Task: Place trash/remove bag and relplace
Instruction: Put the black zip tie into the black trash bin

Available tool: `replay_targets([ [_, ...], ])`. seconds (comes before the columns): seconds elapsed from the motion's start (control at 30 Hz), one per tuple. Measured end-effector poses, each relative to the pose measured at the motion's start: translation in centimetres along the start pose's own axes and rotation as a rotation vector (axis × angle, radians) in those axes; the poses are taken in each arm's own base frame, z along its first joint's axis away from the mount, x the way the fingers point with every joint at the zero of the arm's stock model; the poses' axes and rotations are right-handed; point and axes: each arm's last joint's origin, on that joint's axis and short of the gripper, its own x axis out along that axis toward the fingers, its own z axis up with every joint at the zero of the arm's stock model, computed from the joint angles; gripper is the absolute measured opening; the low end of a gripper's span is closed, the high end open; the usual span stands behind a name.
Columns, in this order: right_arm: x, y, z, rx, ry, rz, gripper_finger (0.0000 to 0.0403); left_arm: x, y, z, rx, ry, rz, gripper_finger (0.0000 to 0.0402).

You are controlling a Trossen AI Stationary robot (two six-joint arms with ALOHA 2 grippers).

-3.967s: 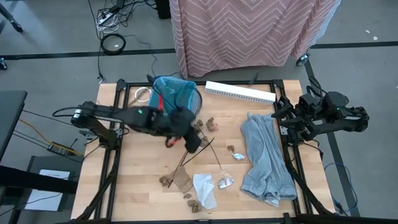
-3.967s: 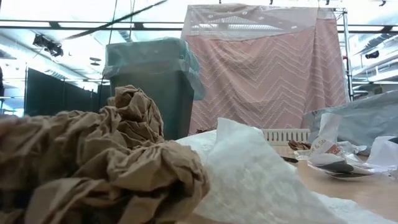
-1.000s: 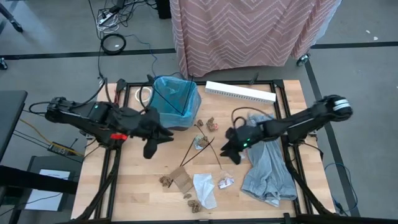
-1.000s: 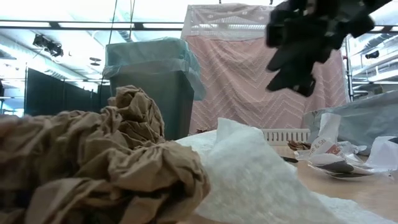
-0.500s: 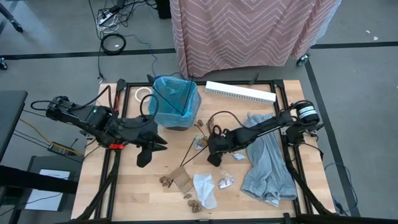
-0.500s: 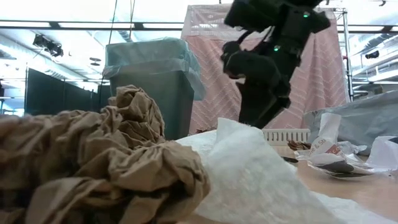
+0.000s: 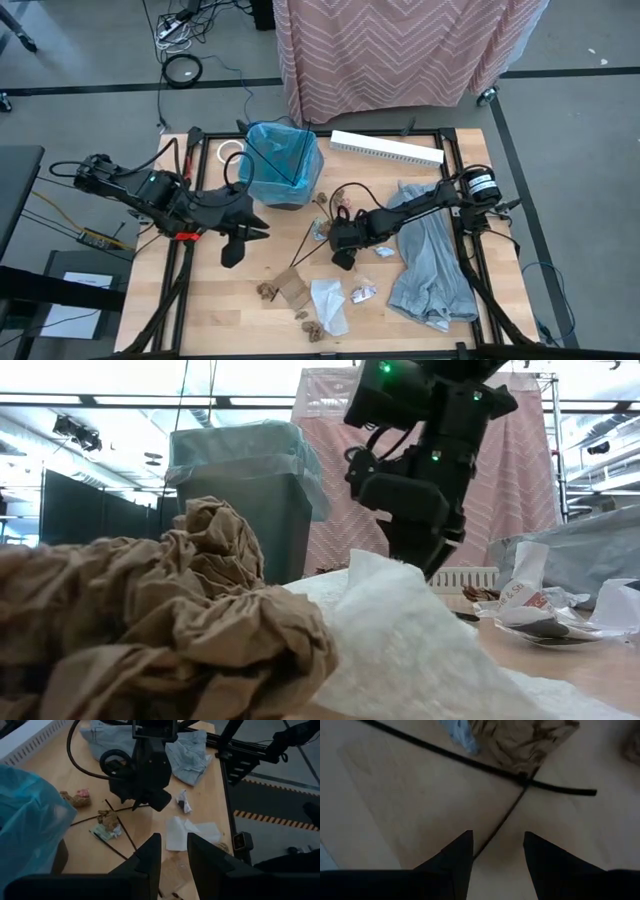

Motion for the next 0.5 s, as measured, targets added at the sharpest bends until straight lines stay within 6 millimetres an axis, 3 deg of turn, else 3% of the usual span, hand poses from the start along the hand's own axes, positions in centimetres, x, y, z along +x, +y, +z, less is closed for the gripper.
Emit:
replay_targets([
  [0.1, 0.1, -0.1, 0.0, -0.002, 0.028, 0.025, 0.0135, 0.0, 0.0, 0.0, 0.0, 0.0, 0.002, 0.0101],
  [0.3, 0.5, 0.0, -0.1, -0.003, 0.07, 0.058, 0.0013, 0.0, 0.1, 0.0, 0.028, -0.012, 0.027, 0.0101],
  [0.5, -0.6, 0.2, -0.2, 0.057, 0.114, 0.111, 0.0001, 0.0, 0.2, 0.0, 0.038, -0.022, 0.053, 0.0101],
])
